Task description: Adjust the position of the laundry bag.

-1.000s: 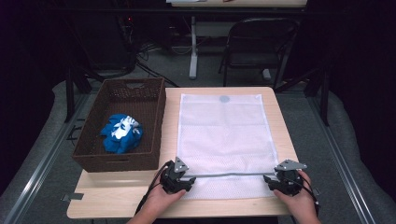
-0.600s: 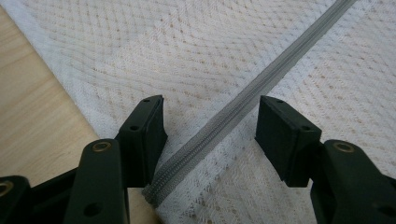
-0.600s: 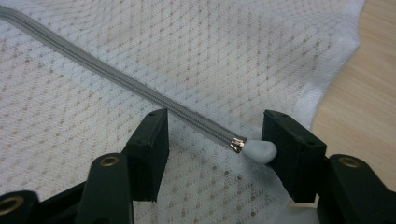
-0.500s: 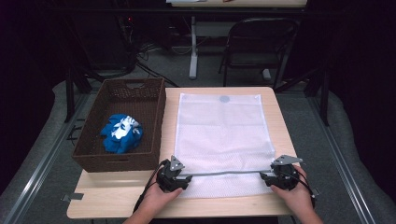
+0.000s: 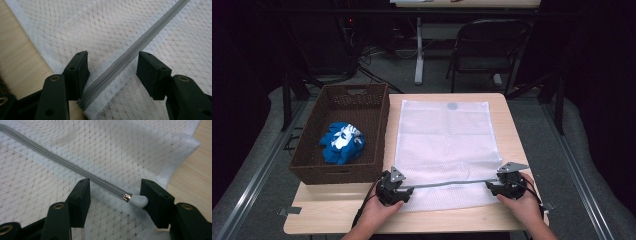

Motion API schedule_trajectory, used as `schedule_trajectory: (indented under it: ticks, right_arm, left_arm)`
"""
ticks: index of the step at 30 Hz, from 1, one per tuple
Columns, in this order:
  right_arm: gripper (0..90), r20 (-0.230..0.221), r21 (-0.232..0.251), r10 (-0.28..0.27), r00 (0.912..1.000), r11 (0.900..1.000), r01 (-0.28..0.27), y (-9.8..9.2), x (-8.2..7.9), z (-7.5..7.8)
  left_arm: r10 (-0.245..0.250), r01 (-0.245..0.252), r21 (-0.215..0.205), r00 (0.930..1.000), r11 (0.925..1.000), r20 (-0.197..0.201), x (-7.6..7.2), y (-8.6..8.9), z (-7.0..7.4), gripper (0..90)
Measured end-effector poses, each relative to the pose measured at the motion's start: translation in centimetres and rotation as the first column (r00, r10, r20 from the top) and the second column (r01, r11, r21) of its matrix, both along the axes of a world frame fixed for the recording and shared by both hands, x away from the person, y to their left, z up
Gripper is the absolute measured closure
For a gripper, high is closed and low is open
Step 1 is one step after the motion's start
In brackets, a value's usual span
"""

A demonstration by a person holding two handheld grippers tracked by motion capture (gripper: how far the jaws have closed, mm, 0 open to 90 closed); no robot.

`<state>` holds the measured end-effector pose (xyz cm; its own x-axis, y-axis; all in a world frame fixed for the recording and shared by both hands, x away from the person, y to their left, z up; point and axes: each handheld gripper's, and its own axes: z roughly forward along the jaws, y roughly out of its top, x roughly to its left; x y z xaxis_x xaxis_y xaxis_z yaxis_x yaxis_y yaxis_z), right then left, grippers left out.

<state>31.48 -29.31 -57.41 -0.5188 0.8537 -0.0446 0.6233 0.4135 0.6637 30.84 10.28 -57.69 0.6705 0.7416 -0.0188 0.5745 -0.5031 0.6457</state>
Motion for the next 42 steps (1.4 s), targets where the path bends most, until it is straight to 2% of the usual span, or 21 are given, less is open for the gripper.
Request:
schedule_trajectory:
  ticks: [8,9,20,26,35,42]
  right_arm:
    - [41.5,-0.003,0.003,0.019,0.9998,1.0,-0.019,0.5,0.5,0.0]
    - [41.5,-0.004,0.003,0.018,0.9998,1.0,-0.018,0.6,0.5,0.0]
    - [41.7,0.002,0.0,0.048,0.9988,0.999,-0.048,1.7,0.8,0.0]
    - [42.1,-0.012,-0.011,0.069,0.9975,0.998,-0.069,2.5,0.2,0.1]
    - [42.8,-0.032,-0.033,0.092,0.9953,0.995,-0.093,2.8,-1.4,0.4]
    - [43.2,-0.033,-0.04,0.076,0.9966,0.996,-0.077,2.7,-2.2,0.4]
  left_arm:
    - [0.024,-0.024,-0.002,0.9997,0.9997,-0.003,-0.3,0.5,0.0,42.6]
    - [0.018,-0.018,0.009,0.9998,0.9998,-0.001,-0.3,0.6,0.1,42.6]
    - [0.032,-0.032,0.016,0.9994,0.9994,-0.013,-0.8,1.6,0.2,42.7]
    - [0.029,-0.028,0.027,0.9993,0.9993,-0.023,-0.9,2.4,0.3,42.7]
    - [0.032,-0.031,0.018,0.9994,0.9994,-0.017,-1.1,2.7,0.2,42.8]
    - [0.025,-0.025,0.011,0.9995,0.9996,-0.017,-1.2,2.7,0.2,42.8]
